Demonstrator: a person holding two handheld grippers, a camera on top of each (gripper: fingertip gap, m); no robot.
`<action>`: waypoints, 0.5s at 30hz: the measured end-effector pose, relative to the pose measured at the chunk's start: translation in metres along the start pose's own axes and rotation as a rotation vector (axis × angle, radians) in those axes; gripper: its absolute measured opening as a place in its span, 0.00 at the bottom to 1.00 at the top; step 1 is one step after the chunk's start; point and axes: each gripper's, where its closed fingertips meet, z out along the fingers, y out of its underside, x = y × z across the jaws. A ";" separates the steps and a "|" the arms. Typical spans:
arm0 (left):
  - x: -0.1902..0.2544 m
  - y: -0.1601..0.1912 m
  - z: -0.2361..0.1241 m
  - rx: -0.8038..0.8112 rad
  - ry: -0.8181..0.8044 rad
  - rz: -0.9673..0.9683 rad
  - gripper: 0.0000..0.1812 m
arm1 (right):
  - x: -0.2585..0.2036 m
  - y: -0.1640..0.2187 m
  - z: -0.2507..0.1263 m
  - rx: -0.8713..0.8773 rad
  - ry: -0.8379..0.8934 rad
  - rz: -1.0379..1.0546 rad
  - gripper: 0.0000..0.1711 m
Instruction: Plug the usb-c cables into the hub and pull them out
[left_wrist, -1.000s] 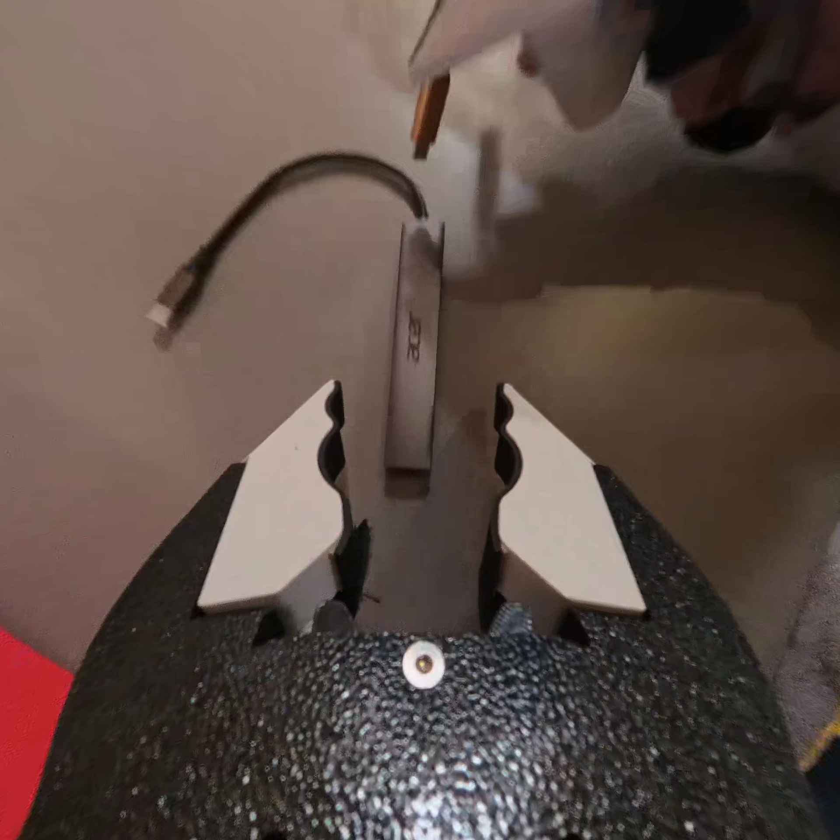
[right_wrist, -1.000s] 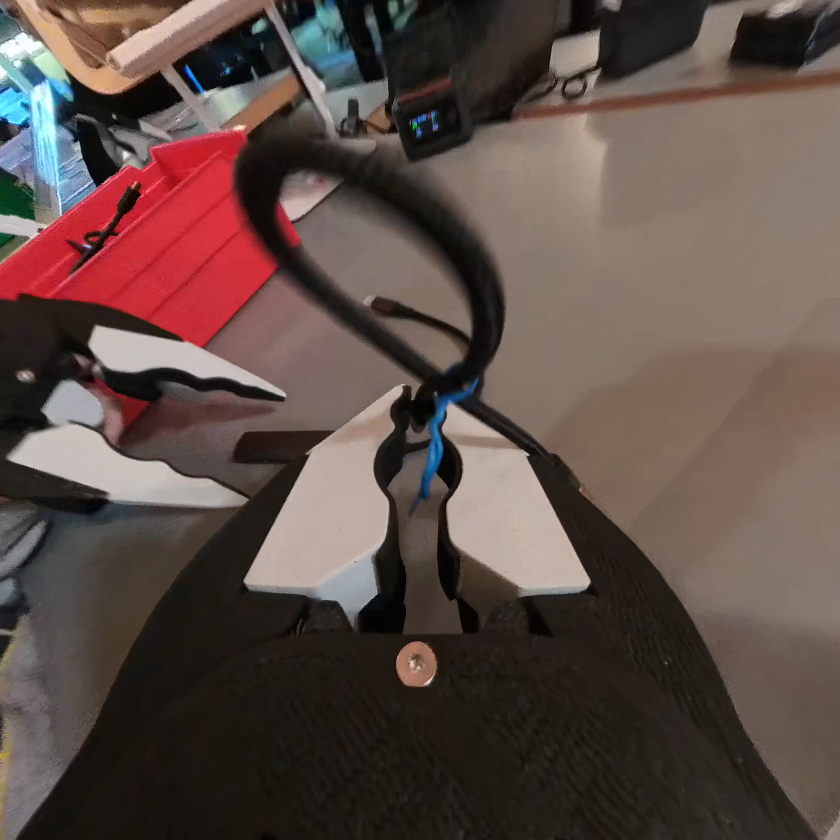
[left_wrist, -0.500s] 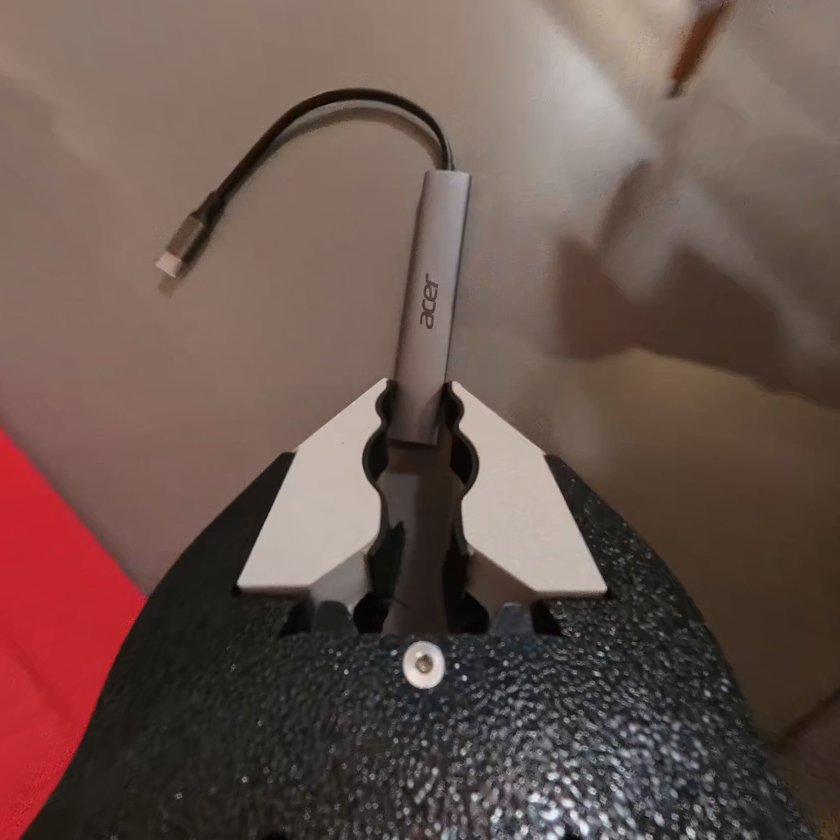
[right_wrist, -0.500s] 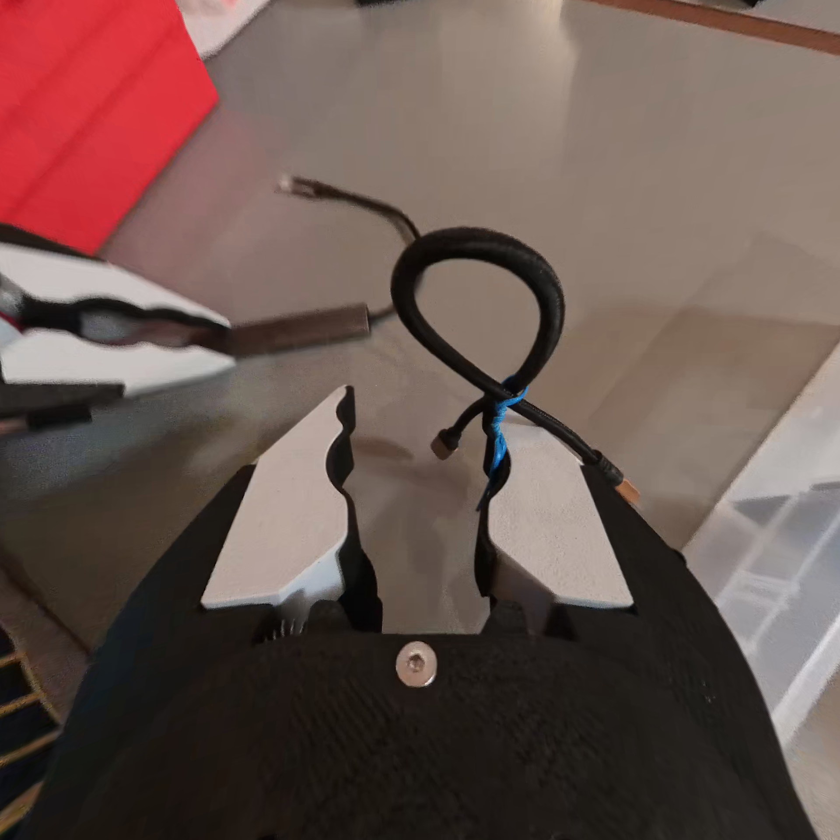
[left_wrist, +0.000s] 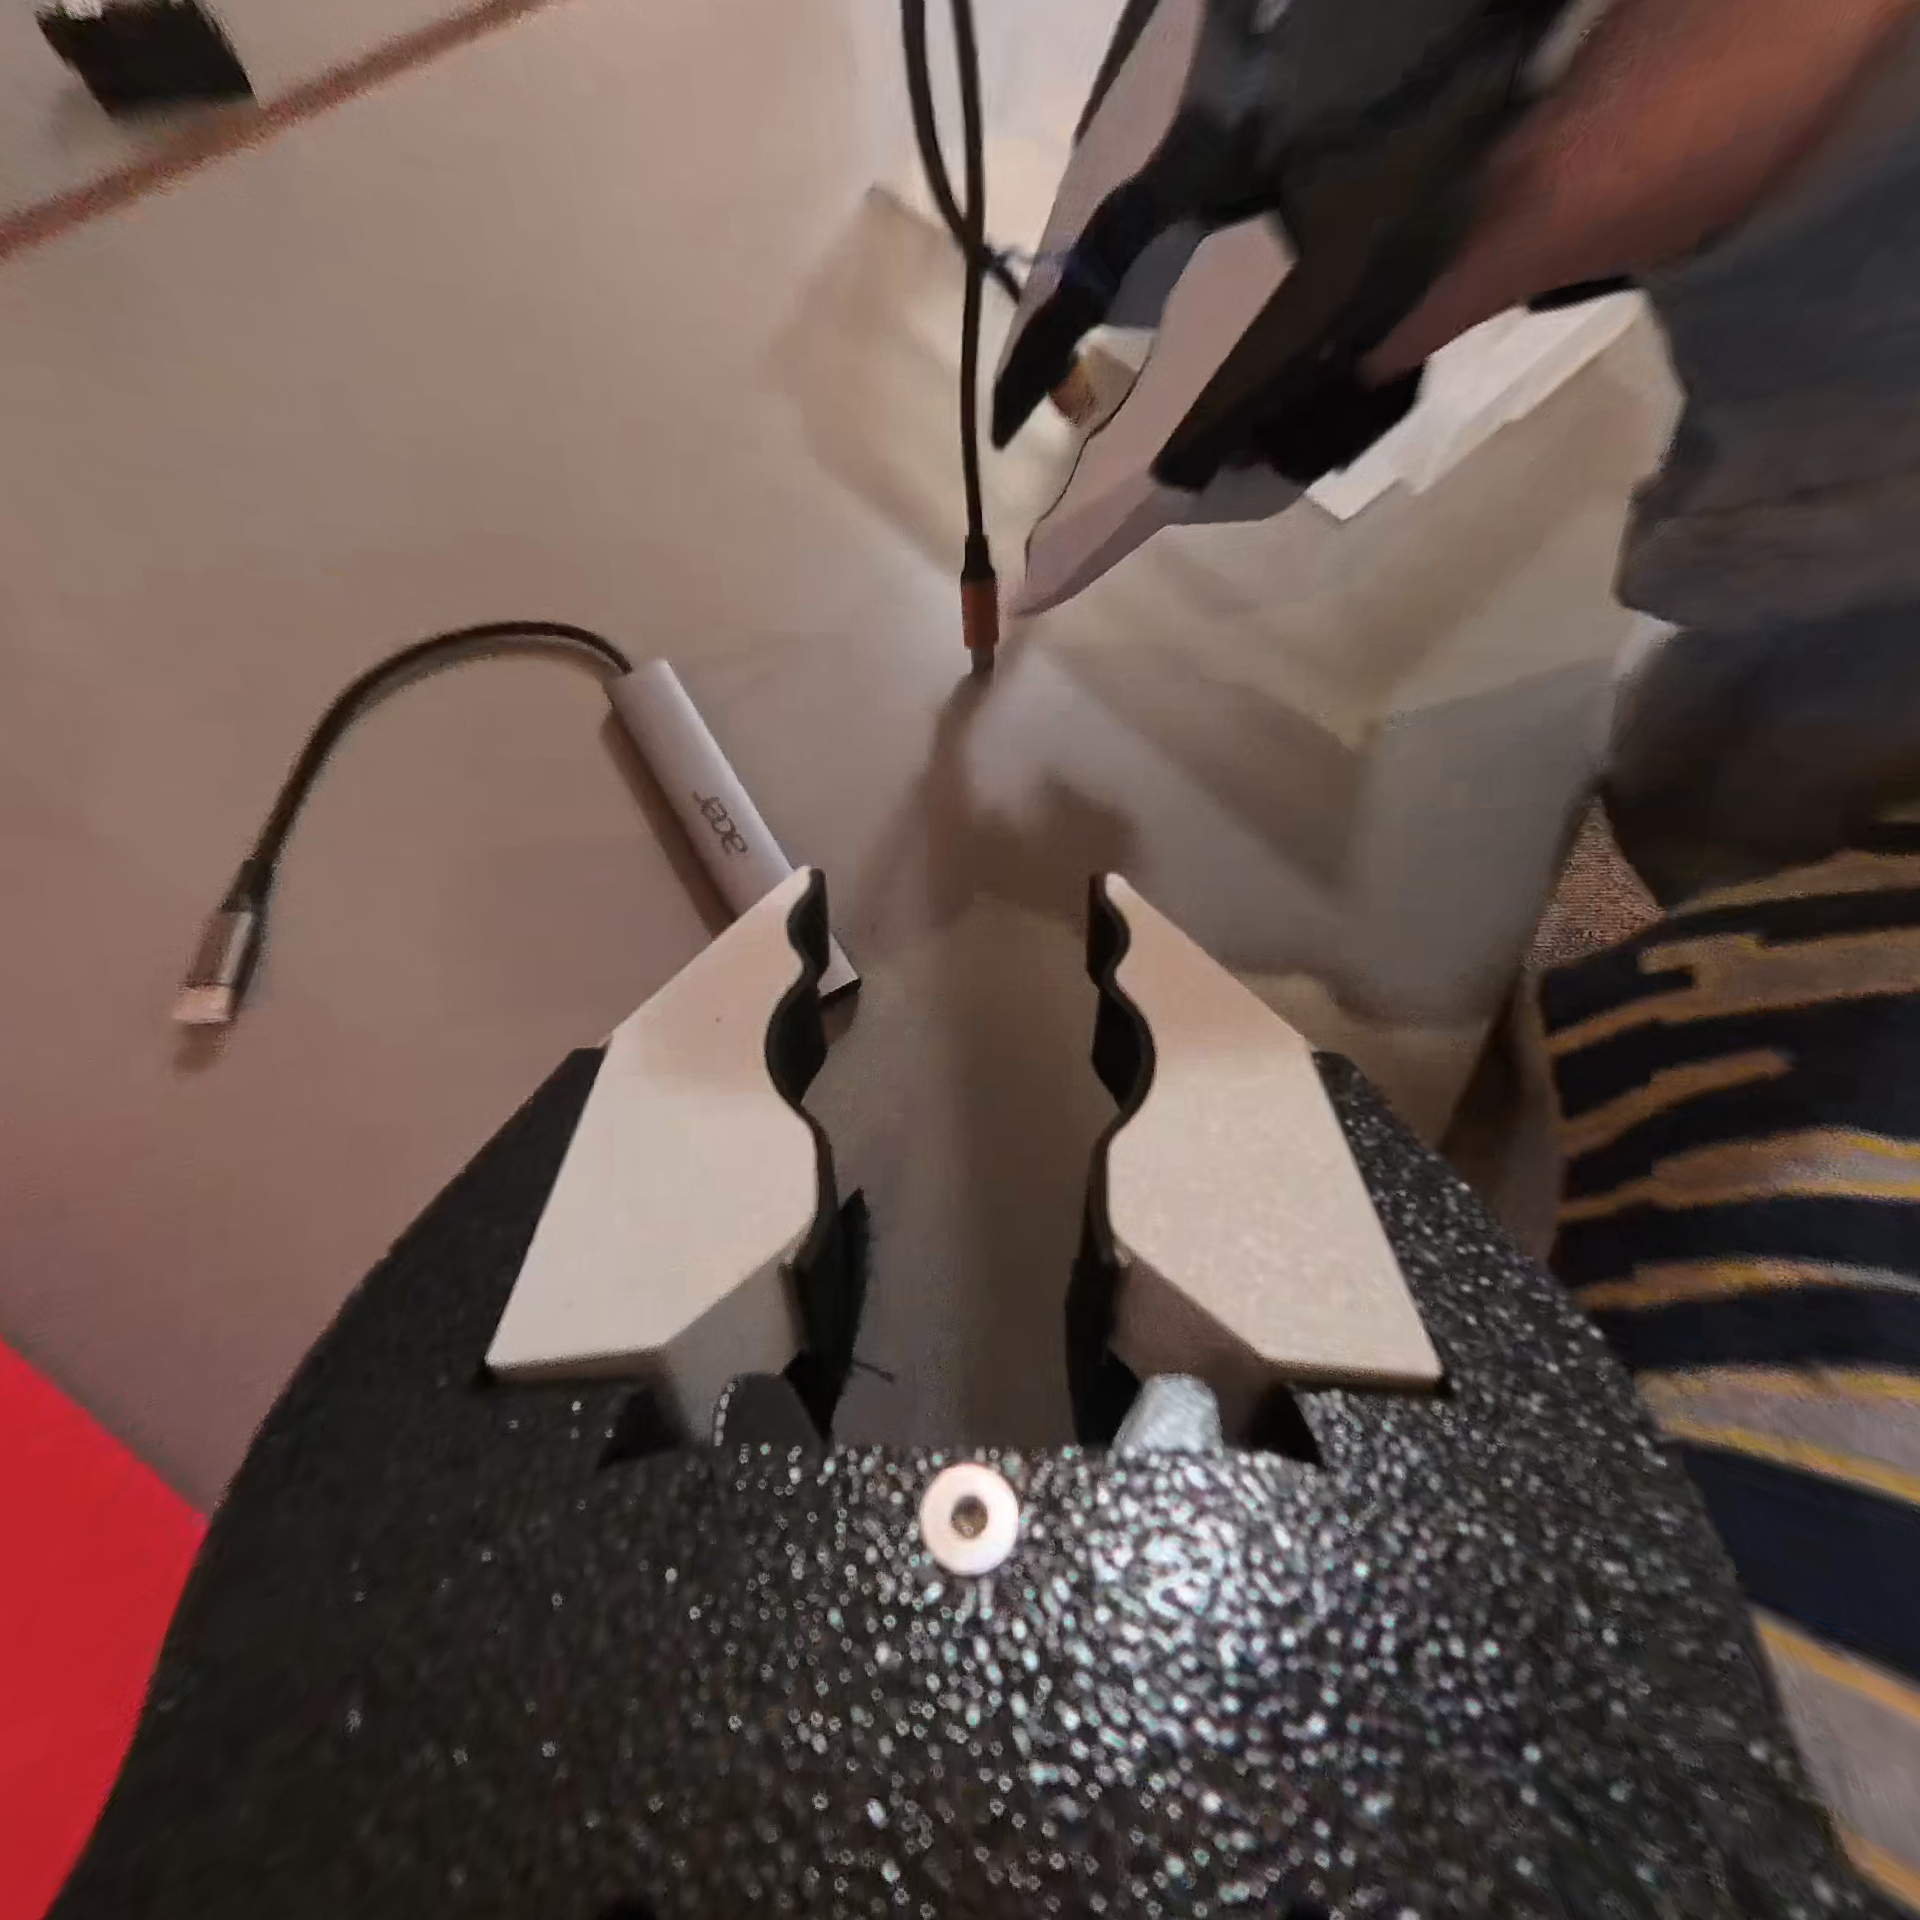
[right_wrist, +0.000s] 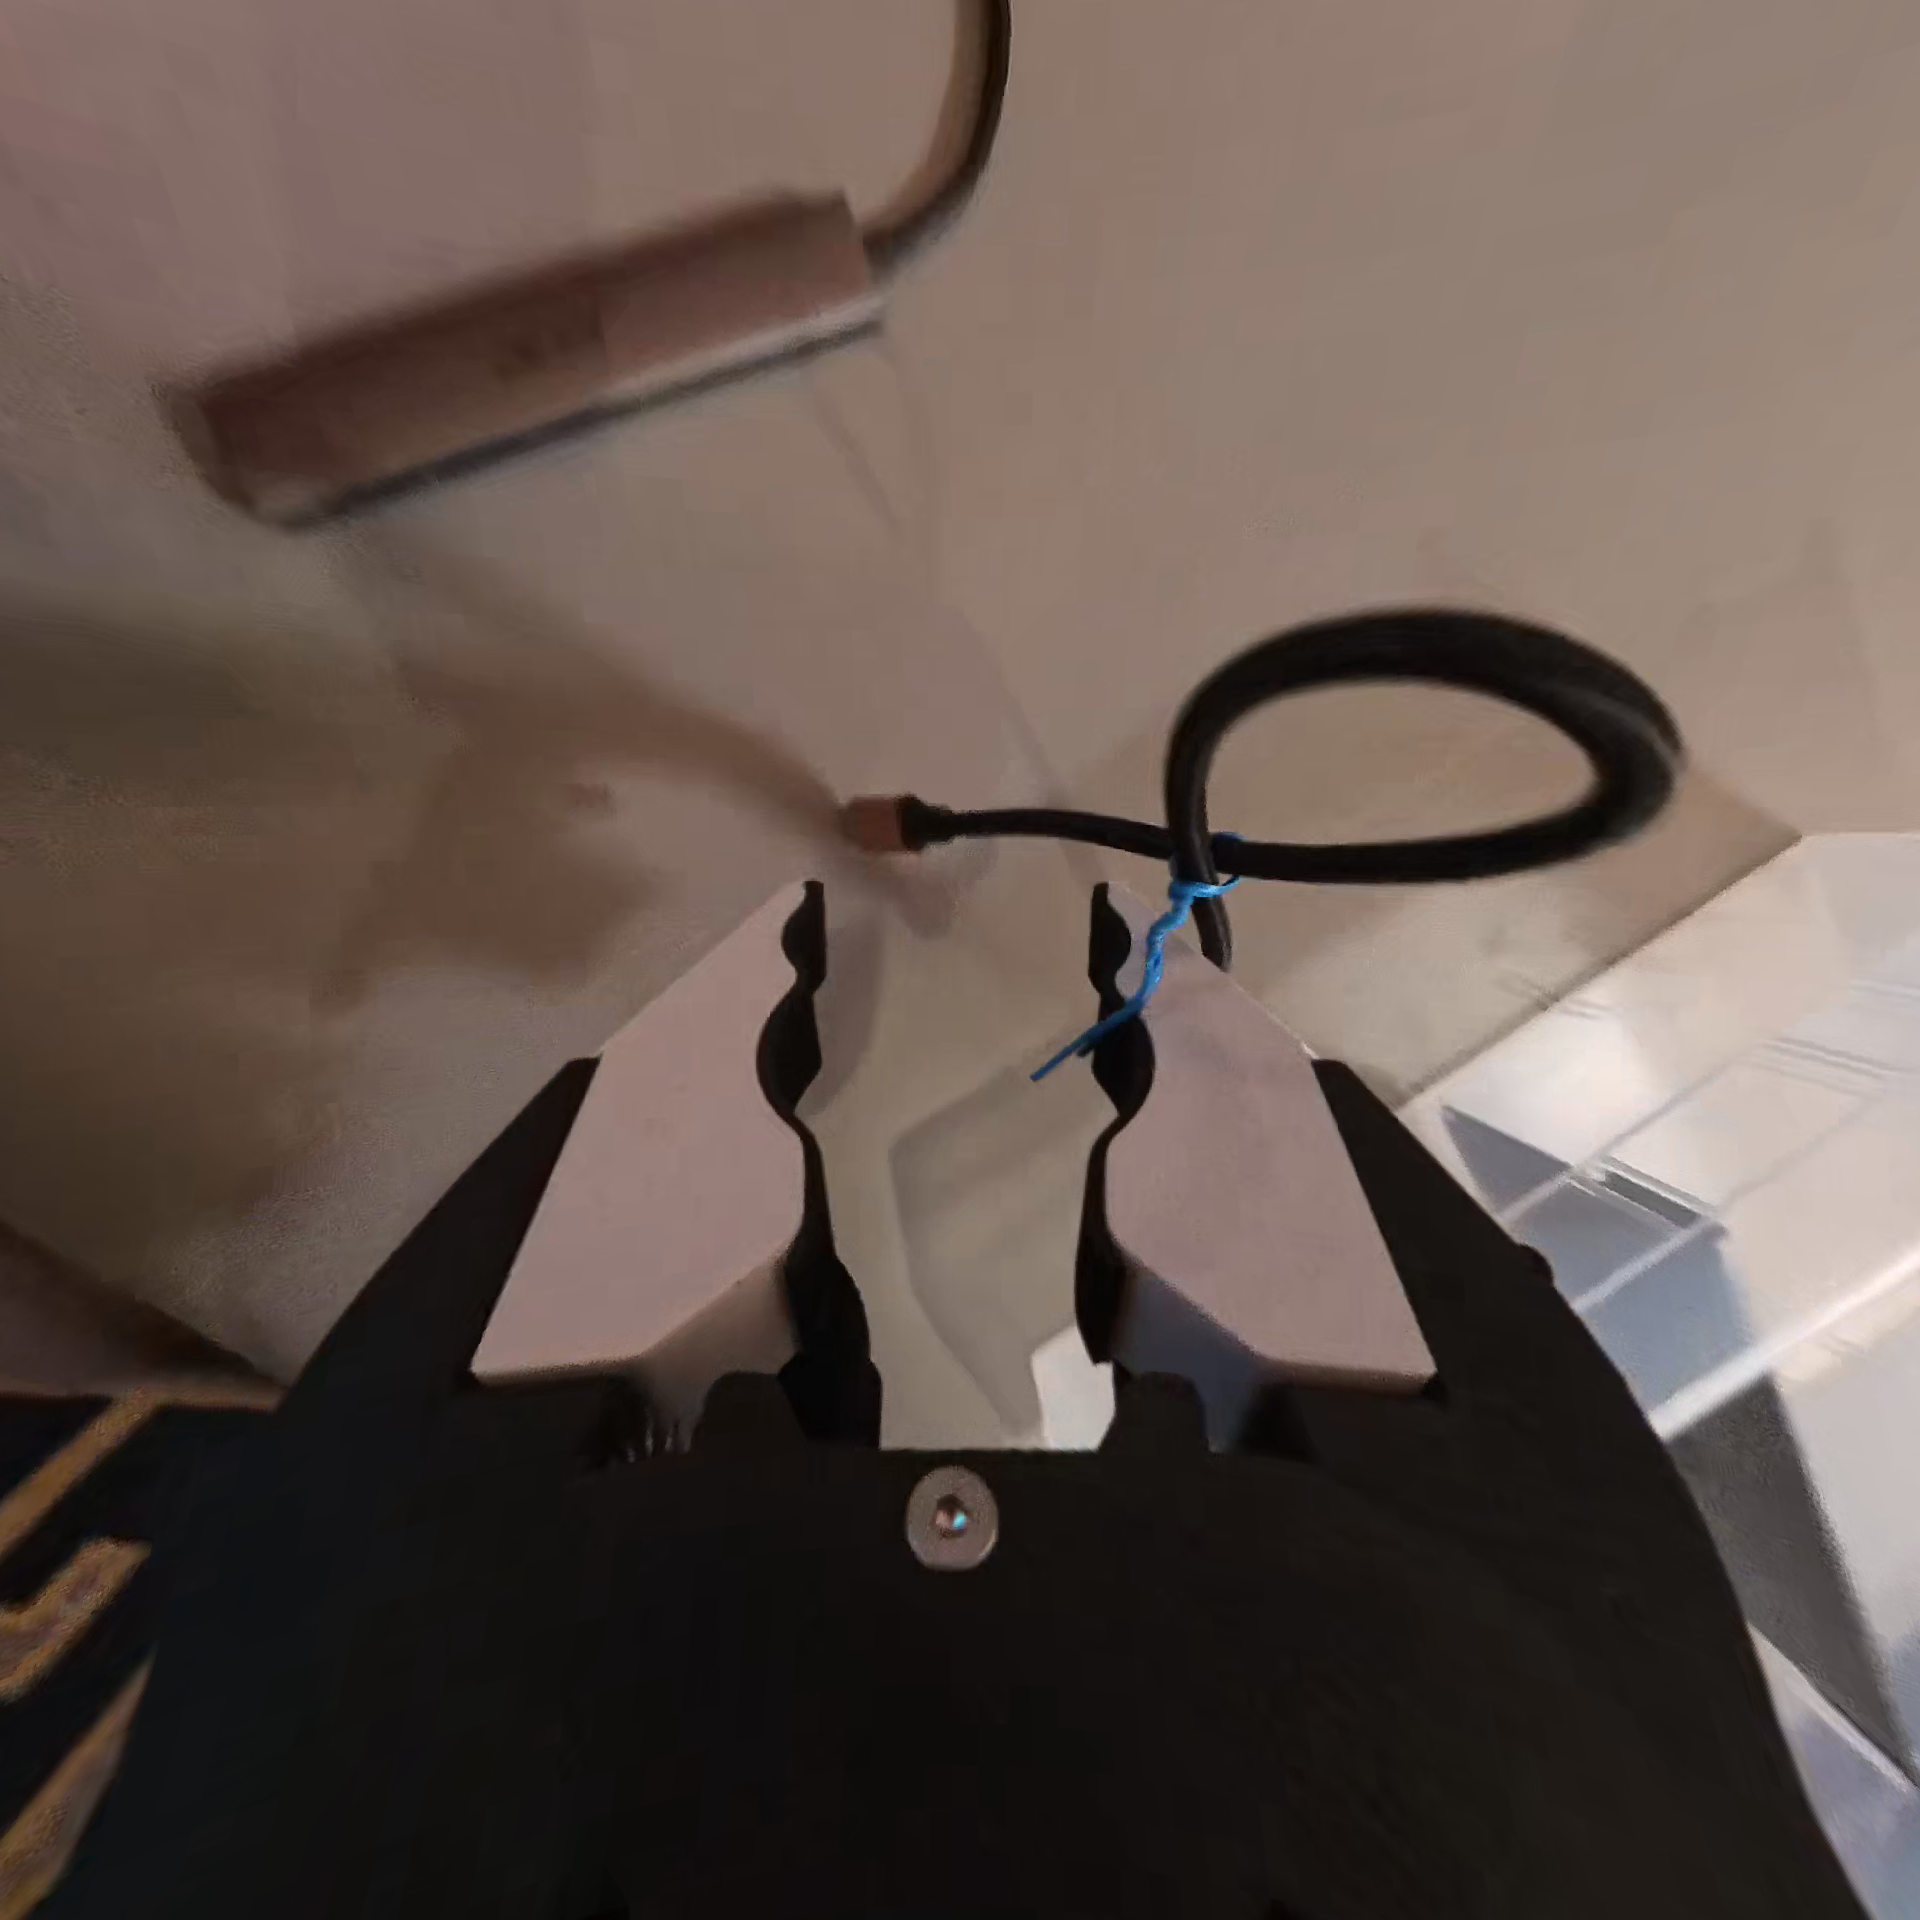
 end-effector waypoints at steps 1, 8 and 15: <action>0.002 -0.004 -0.011 0.025 0.010 0.015 0.27 | 0.002 0.007 0.001 -0.061 0.005 -0.036 0.26; -0.027 -0.037 -0.129 0.341 -0.061 -0.071 0.29 | 0.007 0.031 -0.011 -0.133 0.038 -0.063 0.21; -0.163 0.074 -0.218 -0.070 -0.632 -0.055 0.26 | 0.016 -0.027 -0.054 0.416 0.238 -0.068 0.21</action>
